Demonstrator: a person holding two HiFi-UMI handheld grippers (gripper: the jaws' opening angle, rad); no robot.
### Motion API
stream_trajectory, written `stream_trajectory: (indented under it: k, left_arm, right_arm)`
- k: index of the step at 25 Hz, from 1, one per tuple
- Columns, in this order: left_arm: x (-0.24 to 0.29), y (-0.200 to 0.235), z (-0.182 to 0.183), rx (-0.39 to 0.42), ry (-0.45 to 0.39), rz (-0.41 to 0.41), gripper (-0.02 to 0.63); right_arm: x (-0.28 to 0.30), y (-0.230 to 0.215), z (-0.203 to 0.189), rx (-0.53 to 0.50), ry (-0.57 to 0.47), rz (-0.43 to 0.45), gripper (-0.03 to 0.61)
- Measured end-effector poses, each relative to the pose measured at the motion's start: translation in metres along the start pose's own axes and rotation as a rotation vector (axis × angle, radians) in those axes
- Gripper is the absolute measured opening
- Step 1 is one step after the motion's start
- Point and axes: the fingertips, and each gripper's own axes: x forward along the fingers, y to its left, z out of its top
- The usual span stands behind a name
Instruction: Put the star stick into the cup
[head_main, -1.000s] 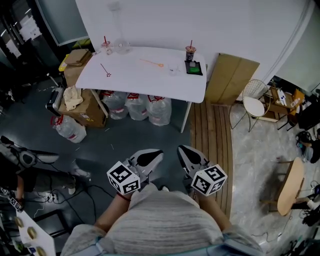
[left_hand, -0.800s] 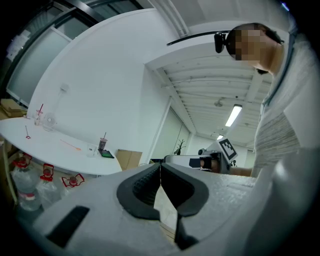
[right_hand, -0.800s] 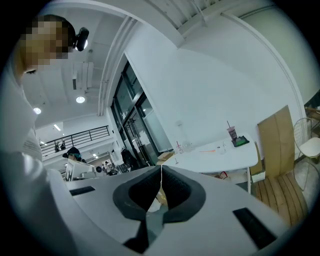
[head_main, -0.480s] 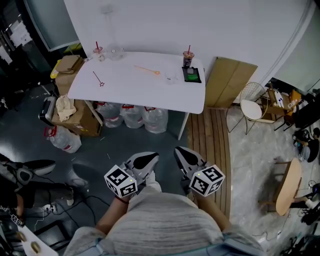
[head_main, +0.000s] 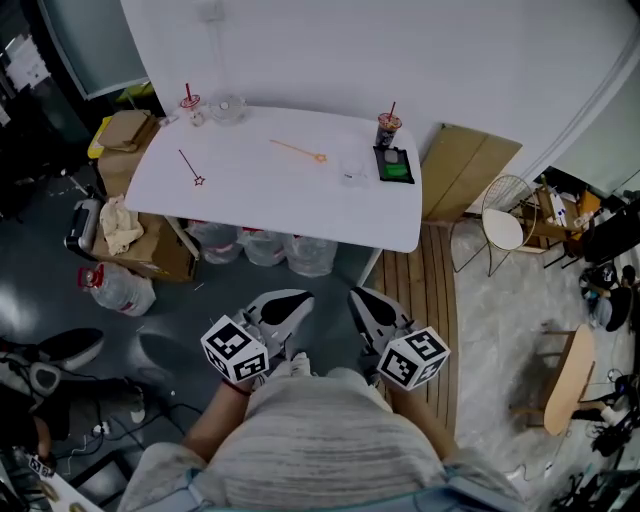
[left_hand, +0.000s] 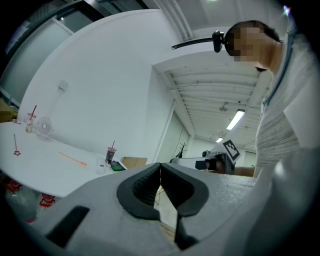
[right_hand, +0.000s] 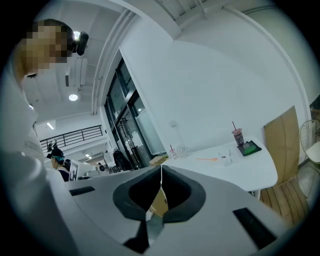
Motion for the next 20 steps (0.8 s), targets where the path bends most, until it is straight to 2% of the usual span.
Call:
stream_trajectory:
  k: [9,20]
  left_arm:
    - [0.025,0.055,0.005,-0.025,0.024,-0.022,0.015]
    - [0.099,0.152,0.031,-0.035,0.033,0.029,0.015]
  right_arm:
    - [0.055,-0.028,0.014,-0.007,0.019,-0.019,0.011]
    - [0.141,-0.114,0.059,-0.034,0.051,0.033,0.011]
